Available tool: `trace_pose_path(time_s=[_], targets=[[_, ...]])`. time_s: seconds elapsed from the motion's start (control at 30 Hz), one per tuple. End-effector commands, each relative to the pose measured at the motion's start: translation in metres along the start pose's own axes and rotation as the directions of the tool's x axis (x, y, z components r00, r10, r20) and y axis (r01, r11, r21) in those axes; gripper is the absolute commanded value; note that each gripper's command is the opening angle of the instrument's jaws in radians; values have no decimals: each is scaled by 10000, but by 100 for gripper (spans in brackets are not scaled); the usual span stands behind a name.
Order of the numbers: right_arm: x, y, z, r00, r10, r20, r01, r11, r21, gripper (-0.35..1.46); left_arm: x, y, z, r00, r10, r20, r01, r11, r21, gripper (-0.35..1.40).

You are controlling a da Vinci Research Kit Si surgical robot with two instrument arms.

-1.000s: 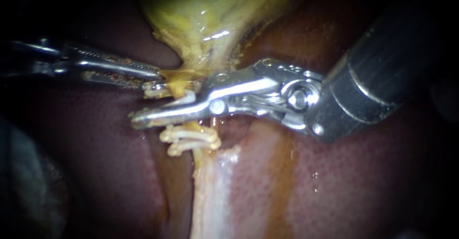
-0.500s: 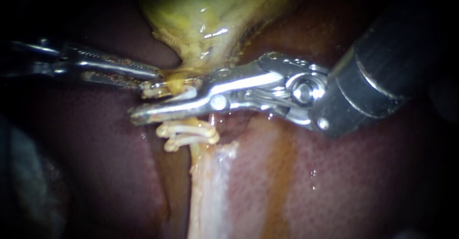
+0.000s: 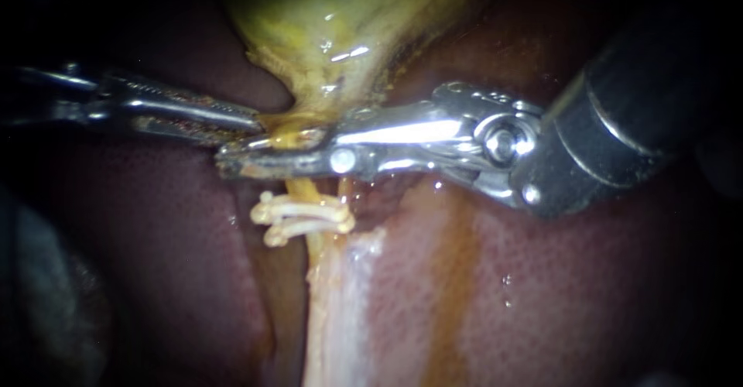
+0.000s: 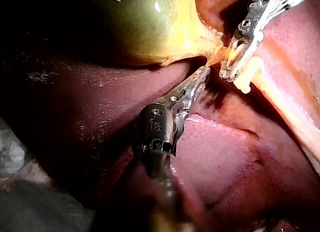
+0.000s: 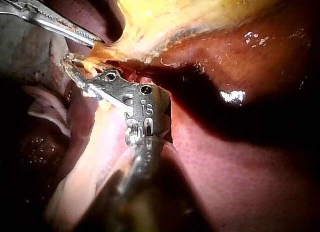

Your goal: Clipping third clip left tube

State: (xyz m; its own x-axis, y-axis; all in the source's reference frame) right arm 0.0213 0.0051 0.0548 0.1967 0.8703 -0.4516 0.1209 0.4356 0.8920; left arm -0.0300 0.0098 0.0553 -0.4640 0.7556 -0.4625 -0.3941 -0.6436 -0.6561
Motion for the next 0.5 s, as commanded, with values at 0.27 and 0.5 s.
trace_pose_path(time_s=[0.27, 0.5], targets=[[-2, 2, -3, 10000, -21, 4, 21, 10000, -61, -35, 0, 0, 0, 10000, -2, 0, 2, 10000, 0, -35], [-3, 3, -3, 10000, -31, 8, 31, 10000, -63, -35, 0, 0, 0, 10000, -1, 0, 1, 10000, 0, -35]])
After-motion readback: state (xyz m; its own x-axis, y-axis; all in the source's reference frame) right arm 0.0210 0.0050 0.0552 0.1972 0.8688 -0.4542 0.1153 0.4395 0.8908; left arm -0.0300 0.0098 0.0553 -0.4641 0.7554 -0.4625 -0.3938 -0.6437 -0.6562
